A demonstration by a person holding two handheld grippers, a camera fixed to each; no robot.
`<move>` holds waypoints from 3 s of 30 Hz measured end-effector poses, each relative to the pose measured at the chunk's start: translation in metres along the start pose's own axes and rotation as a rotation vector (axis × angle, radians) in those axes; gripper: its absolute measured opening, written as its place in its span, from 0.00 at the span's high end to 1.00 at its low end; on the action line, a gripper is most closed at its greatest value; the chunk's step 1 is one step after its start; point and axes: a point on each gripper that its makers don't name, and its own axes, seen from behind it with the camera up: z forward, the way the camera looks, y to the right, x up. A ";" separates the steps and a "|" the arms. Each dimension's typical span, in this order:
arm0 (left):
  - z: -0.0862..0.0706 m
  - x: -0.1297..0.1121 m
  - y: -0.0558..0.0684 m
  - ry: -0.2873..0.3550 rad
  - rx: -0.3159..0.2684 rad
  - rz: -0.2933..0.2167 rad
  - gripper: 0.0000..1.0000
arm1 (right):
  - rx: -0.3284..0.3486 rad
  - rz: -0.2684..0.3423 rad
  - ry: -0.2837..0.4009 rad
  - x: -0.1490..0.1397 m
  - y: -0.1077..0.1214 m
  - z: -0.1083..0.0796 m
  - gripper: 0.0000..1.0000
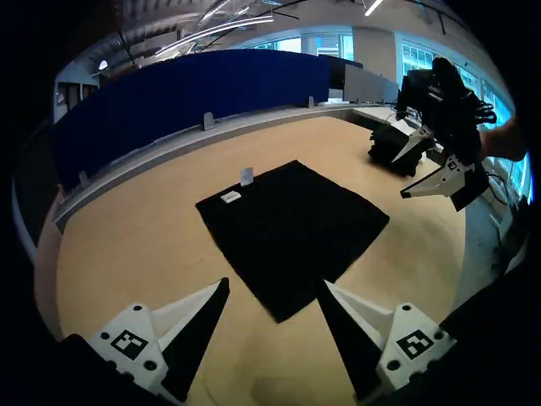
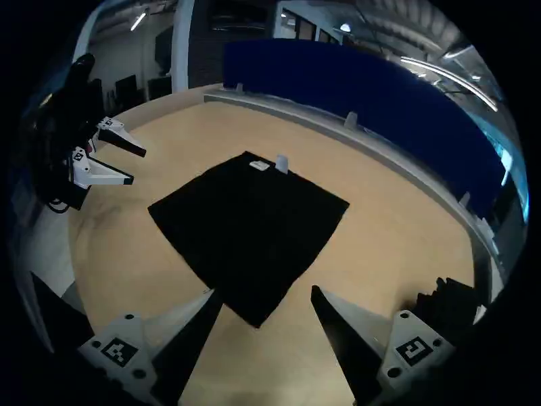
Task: Fold towel
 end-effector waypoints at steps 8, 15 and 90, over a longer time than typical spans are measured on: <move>0.022 -0.026 0.001 -0.049 -0.008 -0.001 0.06 | 0.013 0.029 -0.023 -0.021 0.000 0.021 0.00; 0.037 -0.047 0.007 -0.097 -0.027 0.006 0.07 | 0.013 0.037 -0.048 -0.037 0.000 0.034 0.00; 0.051 -0.070 0.008 -0.203 0.031 -0.066 0.95 | 0.062 0.090 -0.068 -0.059 -0.015 0.049 0.88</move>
